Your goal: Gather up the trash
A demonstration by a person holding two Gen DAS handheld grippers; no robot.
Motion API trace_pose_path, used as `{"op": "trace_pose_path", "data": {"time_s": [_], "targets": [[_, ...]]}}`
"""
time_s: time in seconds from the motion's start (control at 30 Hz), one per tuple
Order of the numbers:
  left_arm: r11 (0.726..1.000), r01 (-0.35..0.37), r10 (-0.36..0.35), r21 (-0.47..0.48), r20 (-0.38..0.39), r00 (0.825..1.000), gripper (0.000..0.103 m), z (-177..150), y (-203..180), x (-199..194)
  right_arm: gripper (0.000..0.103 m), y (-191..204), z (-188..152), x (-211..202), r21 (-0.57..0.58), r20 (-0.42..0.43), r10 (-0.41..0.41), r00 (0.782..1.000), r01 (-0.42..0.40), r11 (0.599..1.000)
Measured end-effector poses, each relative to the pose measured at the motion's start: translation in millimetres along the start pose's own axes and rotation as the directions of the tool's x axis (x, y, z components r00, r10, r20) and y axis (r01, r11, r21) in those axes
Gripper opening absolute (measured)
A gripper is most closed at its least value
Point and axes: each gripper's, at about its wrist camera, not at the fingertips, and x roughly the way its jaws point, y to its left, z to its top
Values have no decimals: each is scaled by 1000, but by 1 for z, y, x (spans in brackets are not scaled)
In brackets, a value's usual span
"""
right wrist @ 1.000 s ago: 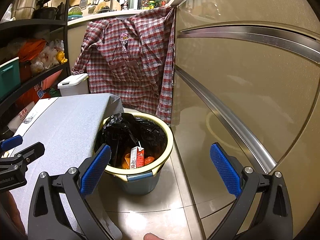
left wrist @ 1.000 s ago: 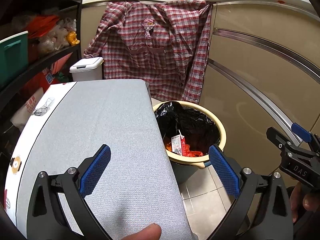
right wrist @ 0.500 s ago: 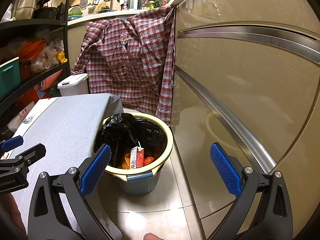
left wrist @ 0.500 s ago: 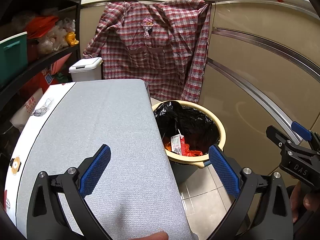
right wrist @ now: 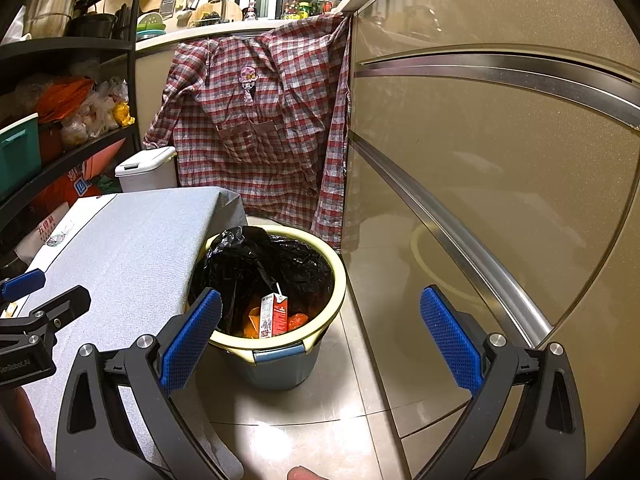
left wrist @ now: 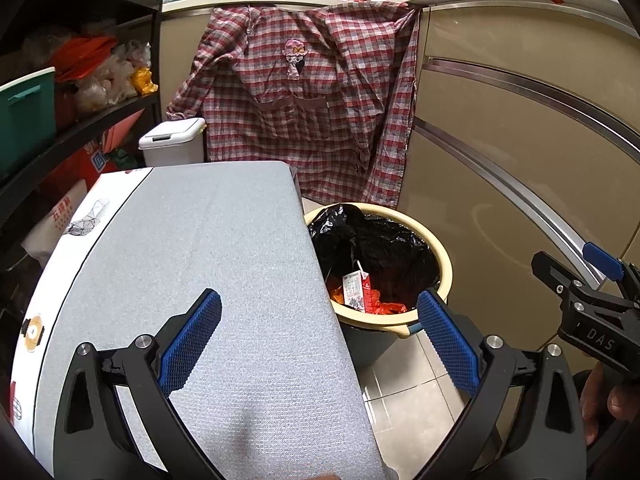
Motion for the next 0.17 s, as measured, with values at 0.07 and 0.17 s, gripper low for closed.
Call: {"op": "trace_pose_path", "data": {"time_s": [0.07,0.17], "targets": [[1000,2,-2,-7,-11,1000,95,1,1,2,98,0,0,0,-1,1,0,1000,0,1000],[1000,0,0,-10,-16,1000,95,1,3,3,98,0,0,0,0,0,-1,1000,1,1000]]}}
